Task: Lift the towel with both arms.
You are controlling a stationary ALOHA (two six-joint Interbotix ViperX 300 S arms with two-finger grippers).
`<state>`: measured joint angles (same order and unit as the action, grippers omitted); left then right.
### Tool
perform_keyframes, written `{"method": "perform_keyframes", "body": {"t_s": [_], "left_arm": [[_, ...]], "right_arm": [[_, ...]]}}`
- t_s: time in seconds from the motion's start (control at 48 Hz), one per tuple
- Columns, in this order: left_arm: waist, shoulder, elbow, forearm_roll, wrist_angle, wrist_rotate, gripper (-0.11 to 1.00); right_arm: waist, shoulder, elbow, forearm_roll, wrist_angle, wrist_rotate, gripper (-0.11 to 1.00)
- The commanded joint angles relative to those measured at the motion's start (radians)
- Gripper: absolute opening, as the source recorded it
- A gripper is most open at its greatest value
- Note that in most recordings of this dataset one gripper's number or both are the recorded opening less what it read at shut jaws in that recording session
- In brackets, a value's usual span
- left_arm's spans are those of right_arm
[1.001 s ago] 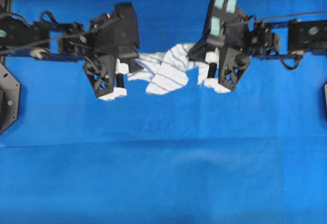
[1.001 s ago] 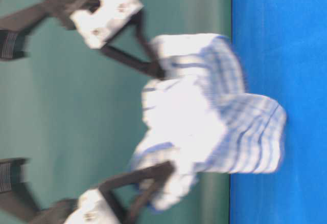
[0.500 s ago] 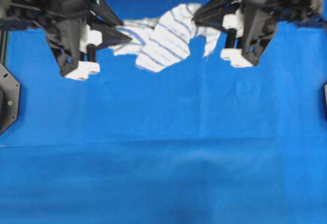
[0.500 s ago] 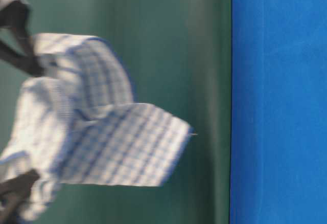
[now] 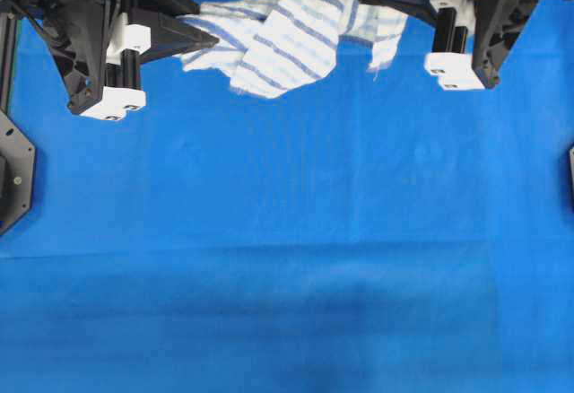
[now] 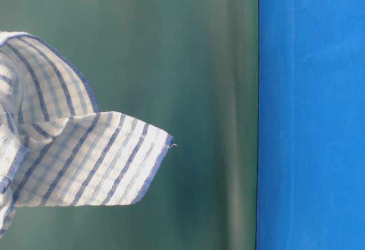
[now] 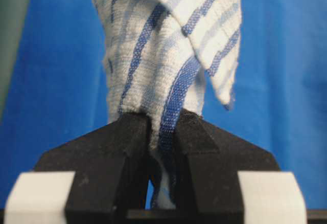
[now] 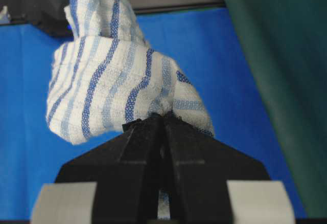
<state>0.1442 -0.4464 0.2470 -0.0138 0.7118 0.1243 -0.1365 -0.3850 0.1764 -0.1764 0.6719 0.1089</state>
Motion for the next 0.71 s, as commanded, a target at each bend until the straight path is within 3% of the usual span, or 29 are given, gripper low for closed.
{"method": "perform_keyframes", "body": {"t_s": [0.0,0.209,0.334,0.417,0.48,0.584,0.688], "left_arm": [[-0.002,-0.005,-0.026,0.002,-0.008,0.012,0.06],[-0.002,-0.009,-0.021,0.002,-0.046,0.015,0.09],[-0.002,-0.014,-0.014,0.002,-0.063,0.009,0.40],[-0.003,-0.014,-0.012,0.000,-0.066,0.009,0.66],[-0.003,-0.012,-0.009,0.002,-0.066,0.009,0.80],[-0.003,-0.012,0.000,-0.002,-0.067,0.005,0.79],[-0.008,-0.006,0.028,-0.005,-0.077,0.003,0.81]], "right_arm": [[0.002,-0.003,-0.023,-0.003,0.012,-0.006,0.01],[0.014,0.002,-0.023,-0.003,0.018,-0.012,0.01],[0.017,0.002,-0.021,-0.006,0.025,-0.015,0.04],[0.017,0.002,-0.017,-0.020,0.035,-0.023,0.27],[0.017,0.002,-0.014,-0.029,0.038,-0.029,0.45],[0.017,0.002,-0.008,-0.034,0.038,-0.029,0.67],[0.017,0.003,0.009,-0.032,0.035,-0.026,0.63]]}}
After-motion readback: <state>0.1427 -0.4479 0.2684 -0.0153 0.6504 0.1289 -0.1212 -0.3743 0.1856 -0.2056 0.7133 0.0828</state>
